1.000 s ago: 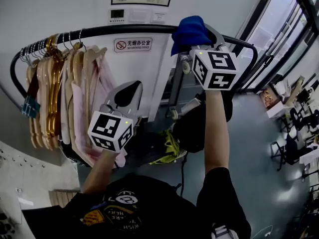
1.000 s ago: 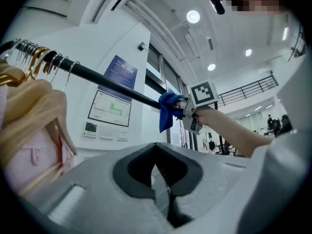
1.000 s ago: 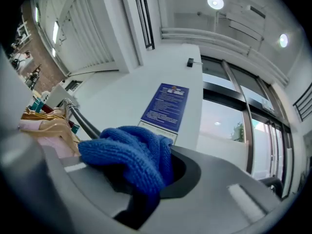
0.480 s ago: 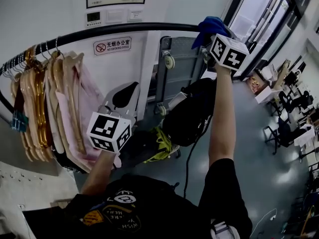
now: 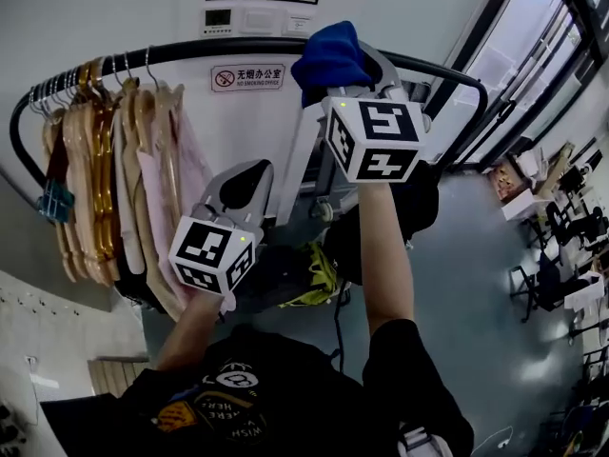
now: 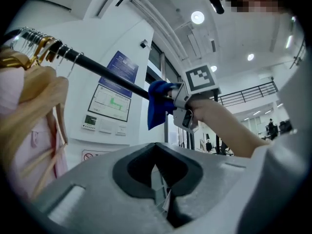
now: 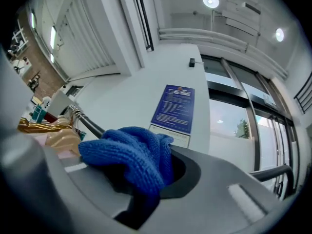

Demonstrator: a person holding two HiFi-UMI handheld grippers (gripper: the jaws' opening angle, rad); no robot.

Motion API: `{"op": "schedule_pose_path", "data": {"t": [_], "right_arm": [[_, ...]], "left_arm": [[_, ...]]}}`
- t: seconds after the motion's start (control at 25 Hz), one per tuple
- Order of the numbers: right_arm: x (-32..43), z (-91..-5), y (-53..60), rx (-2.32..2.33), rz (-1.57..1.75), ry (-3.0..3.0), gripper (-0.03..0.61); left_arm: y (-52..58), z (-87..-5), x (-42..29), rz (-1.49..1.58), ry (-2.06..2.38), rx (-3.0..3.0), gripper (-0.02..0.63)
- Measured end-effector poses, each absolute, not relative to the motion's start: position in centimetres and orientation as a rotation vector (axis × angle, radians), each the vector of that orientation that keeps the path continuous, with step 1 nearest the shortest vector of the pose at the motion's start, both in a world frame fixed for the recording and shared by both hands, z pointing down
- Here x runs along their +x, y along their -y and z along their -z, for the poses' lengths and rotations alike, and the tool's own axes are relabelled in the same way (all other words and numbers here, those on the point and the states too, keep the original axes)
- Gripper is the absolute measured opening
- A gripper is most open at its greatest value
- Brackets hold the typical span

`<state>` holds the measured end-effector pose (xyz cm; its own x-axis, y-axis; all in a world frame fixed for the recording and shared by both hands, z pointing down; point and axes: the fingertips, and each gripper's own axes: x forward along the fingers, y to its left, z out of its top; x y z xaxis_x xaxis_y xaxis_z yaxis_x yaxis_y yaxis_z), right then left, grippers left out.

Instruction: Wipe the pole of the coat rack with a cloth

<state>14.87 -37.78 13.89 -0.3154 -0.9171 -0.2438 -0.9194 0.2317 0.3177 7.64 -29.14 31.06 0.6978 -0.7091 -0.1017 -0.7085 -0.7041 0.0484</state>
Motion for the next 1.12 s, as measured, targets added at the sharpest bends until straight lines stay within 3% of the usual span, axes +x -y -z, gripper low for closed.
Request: {"op": "schedule_pose_path", "data": {"t": [0.36, 0.56, 0.76, 1.12], "right_arm": [[-0.8, -14.2, 36.8, -1.517, -0.741, -2.694, 0.051], [-2.4, -14.1, 36.6, -1.456, -0.711, -2.708, 0.051], [4.6, -13.9, 37.3, -1.561, -0.664, -2.634, 0.051], [29.3, -12.8, 39.8, -1.862, -0.378, -2.256, 0.051]], "left_arm": [[28.8, -31.6, 3.7, 0.153, 1.341, 2.832, -0.003], [28.5, -31.5, 4.1, 0.152, 1.314, 2.846, -0.003], [28.6, -31.3, 5.9, 0.158, 1.224, 2.883, -0.003], [28.5, -31.0, 10.7, 0.158, 1.052, 2.951, -0.003]]}}
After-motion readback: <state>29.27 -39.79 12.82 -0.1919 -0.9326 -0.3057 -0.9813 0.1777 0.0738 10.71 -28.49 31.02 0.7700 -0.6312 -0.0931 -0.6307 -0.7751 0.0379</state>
